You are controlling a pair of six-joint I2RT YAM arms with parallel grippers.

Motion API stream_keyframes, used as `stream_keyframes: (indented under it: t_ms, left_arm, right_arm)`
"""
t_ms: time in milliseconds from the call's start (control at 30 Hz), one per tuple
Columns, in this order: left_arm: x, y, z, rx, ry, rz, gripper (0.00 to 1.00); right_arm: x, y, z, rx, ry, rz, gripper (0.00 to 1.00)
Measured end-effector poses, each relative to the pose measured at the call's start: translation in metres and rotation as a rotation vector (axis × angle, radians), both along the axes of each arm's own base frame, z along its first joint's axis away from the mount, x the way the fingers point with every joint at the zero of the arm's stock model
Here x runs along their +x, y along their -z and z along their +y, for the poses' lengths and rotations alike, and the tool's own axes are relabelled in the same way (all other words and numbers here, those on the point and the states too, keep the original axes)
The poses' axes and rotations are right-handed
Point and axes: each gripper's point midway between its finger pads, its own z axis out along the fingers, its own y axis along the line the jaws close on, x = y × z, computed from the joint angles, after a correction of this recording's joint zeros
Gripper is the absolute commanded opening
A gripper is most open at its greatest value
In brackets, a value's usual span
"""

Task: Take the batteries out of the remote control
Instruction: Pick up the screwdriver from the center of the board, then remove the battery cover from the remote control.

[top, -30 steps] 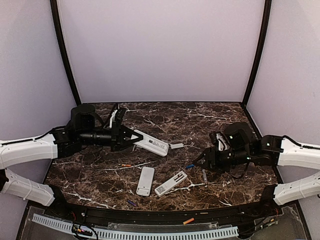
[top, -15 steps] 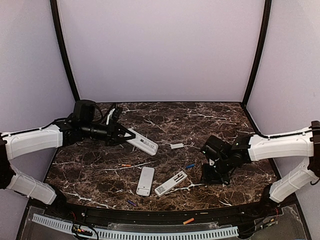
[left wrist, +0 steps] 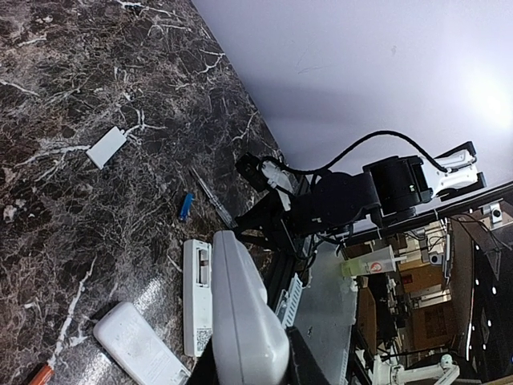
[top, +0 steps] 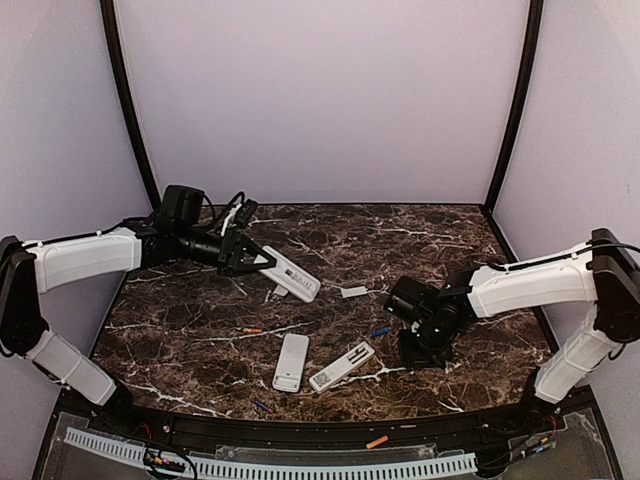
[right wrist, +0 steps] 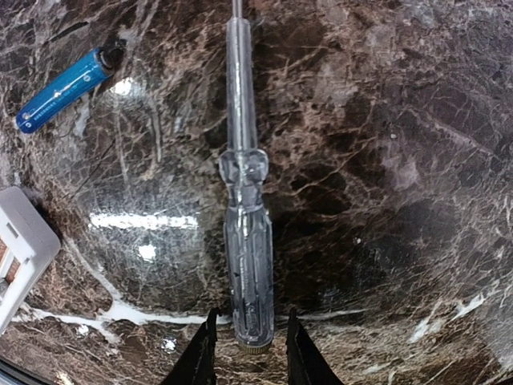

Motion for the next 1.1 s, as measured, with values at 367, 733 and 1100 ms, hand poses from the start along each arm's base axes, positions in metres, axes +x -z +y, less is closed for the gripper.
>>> stream_keyframes:
  t_ms: [367,733,1100]
  left_arm:
    - [0.003,0.018,-0.003,0.023,0.031,-0.001,0.0]
    - [0.019,0.041,-0.015,0.053,0.084,0.052,0.0]
    - [0.006,0.054,-0.024,0.062,0.141,0.091,0.0]
  right_arm:
    - [0.003,0.006,-0.003,-0.044,0.001,-0.001,0.0]
    - [-0.008,-0.082,0.033,0.302,-0.217,-0.121,0.0]
    - [-0.059,-0.114,0.077,0.394,-0.518,-0.042,0.0]
